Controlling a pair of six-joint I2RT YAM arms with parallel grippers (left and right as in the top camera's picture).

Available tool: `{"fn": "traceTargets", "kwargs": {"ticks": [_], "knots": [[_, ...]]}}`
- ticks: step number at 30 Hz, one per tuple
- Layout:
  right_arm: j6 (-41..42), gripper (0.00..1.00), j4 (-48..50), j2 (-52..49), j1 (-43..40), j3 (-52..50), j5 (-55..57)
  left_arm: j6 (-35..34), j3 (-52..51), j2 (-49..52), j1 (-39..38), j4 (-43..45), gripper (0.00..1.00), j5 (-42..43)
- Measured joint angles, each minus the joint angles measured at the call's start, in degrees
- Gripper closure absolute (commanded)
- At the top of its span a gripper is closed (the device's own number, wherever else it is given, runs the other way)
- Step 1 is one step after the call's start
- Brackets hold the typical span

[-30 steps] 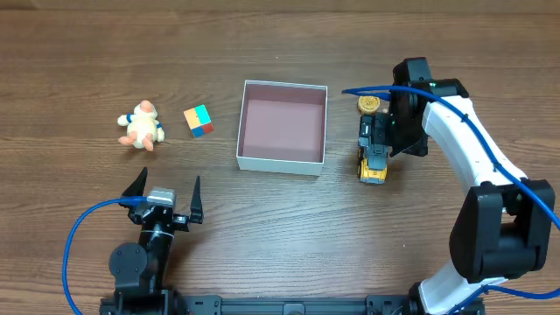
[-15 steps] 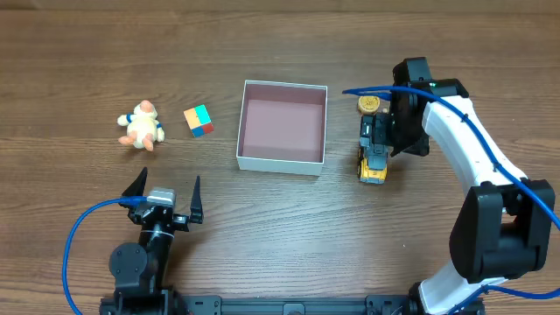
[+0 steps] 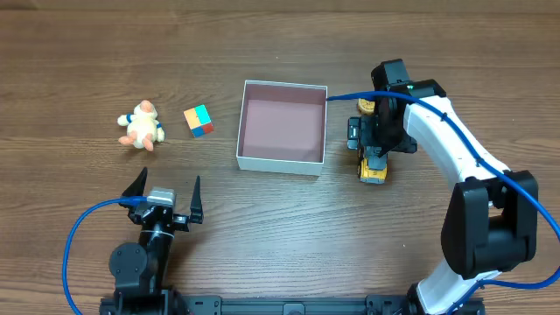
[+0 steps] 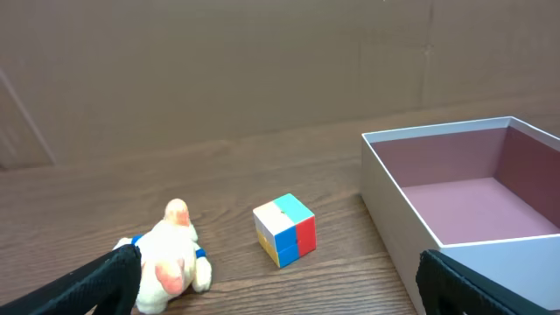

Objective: Pack container
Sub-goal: 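Close the right gripper on the toy truck and lift it, then carry the truck left into the white box and release it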

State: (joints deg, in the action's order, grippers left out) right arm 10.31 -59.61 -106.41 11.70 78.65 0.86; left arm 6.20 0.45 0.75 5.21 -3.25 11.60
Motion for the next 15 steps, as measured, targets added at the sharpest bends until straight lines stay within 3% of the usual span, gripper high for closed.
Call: {"fn": "traceTargets", "kwargs": {"ticks": [9, 12, 15], "knots": [[-0.02, 0.01, 2.64, -0.07, -0.04, -3.89, 0.09, 0.00, 0.00, 0.00, 0.00, 0.00, 0.00, 0.00], [-0.09, 0.18, 3.34, -0.07, -0.04, -3.89, 0.90, 0.00, 0.00, 0.00, 0.00, 0.00, 0.00, 0.00], [0.15, 0.27, 3.50, -0.07, -0.04, -3.89, 1.51, 0.00, 0.00, 0.00, 0.00, 0.00, 0.00, 0.00]]}}
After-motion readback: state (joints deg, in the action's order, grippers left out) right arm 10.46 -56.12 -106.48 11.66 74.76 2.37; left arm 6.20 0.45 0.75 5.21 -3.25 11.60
